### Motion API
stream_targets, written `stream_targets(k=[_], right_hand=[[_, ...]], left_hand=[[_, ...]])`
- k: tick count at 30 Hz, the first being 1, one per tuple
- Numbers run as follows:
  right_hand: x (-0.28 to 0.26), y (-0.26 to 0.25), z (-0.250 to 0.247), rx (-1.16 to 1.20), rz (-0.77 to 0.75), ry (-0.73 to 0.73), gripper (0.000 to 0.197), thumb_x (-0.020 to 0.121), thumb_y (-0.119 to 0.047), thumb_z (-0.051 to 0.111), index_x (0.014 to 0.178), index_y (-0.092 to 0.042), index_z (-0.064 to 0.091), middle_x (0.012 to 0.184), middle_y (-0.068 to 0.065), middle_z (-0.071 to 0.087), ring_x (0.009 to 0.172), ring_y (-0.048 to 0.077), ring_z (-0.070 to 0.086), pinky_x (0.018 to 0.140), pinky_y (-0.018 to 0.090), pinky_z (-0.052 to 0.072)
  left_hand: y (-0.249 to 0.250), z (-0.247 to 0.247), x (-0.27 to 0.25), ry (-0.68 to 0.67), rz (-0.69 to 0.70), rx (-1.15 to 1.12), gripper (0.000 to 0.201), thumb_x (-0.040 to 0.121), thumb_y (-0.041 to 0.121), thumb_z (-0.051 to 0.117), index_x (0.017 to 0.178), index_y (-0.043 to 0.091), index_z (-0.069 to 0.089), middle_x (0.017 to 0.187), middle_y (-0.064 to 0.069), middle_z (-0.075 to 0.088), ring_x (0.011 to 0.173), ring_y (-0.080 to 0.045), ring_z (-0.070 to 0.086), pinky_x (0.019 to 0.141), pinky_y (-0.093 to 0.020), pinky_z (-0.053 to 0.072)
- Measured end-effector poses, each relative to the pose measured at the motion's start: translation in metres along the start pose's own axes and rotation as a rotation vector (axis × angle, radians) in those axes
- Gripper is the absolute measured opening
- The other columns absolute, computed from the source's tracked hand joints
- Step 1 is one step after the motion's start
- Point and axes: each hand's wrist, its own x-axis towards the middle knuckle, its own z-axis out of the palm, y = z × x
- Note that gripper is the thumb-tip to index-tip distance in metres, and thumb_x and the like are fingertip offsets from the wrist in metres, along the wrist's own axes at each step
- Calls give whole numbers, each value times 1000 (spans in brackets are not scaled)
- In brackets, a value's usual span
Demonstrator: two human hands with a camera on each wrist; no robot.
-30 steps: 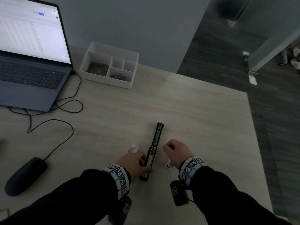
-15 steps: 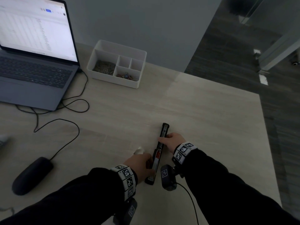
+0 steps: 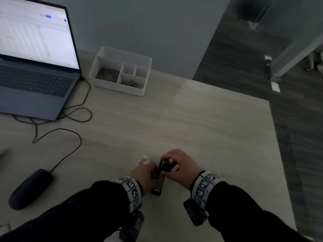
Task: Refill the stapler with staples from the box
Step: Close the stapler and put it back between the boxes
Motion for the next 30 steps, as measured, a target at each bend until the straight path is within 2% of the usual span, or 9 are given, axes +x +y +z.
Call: stream_targets(k=[3,6,8,11,14,17,19,24,30], right_hand=[[-14,4,15,-56,20,-59,50,72,-25,78,120,-25,62,123,-3,49,102,1,48,84,-1,35],[-23,4,28,-84,28,-20,53,71,-28,74,121,-30,59,129,-6,45,112,11,53,96,22,46],[-27,2,33,-114,29,-5,53,71,-27,72,122,-28,57,131,-3,45,116,19,53,101,31,45],[-30,-2,35,-183,38,-33,56,74,-28,69,127,-26,54,137,0,41,121,24,48,105,34,41],[-33,1,37,-227,37,-80,58,77,-27,66,133,-25,51,142,1,37,125,25,43,107,37,40],[-38,3,35,-273,52,-105,58,77,-29,62,134,-27,50,144,-2,38,127,25,41,108,38,38],[-42,5,28,-314,102,-28,54,77,-34,59,130,-32,52,139,-5,43,123,24,44,106,38,40],[-55,33,8,-274,398,162,42,84,-45,60,123,-30,55,127,-3,45,116,21,47,102,35,42],[-64,54,9,-146,436,107,37,87,-37,62,122,-23,58,124,0,51,112,20,54,101,36,45]], left_hand=[[3,-3,-6,-22,-42,-15,29,77,36,70,101,20,67,94,-3,66,96,-25,67,57,-22,44],[-3,-5,-11,-73,-69,-125,18,80,31,68,96,23,71,100,-8,72,85,-28,71,58,-34,60],[-7,-8,-18,-67,-89,-231,12,86,27,64,92,23,72,94,-9,72,80,-28,72,57,-44,62],[-8,-10,-28,-43,-141,-403,25,91,34,57,92,13,71,95,-13,72,84,-27,71,60,-50,62],[-5,-9,-36,-96,-145,-461,28,81,42,68,101,23,69,101,-3,72,90,-18,69,61,-42,63],[0,-8,-42,-113,-129,-404,40,75,36,76,111,24,67,104,3,70,92,-14,68,62,-37,63],[3,-6,-41,-107,-127,-402,41,75,31,77,114,21,66,106,1,71,90,-14,69,63,-37,63],[10,6,-35,-98,-91,-350,40,80,30,71,118,22,62,108,-2,69,92,-20,68,63,-46,63],[16,14,-31,15,13,-119,43,79,40,65,121,33,56,97,6,66,89,-18,66,72,-38,60]])
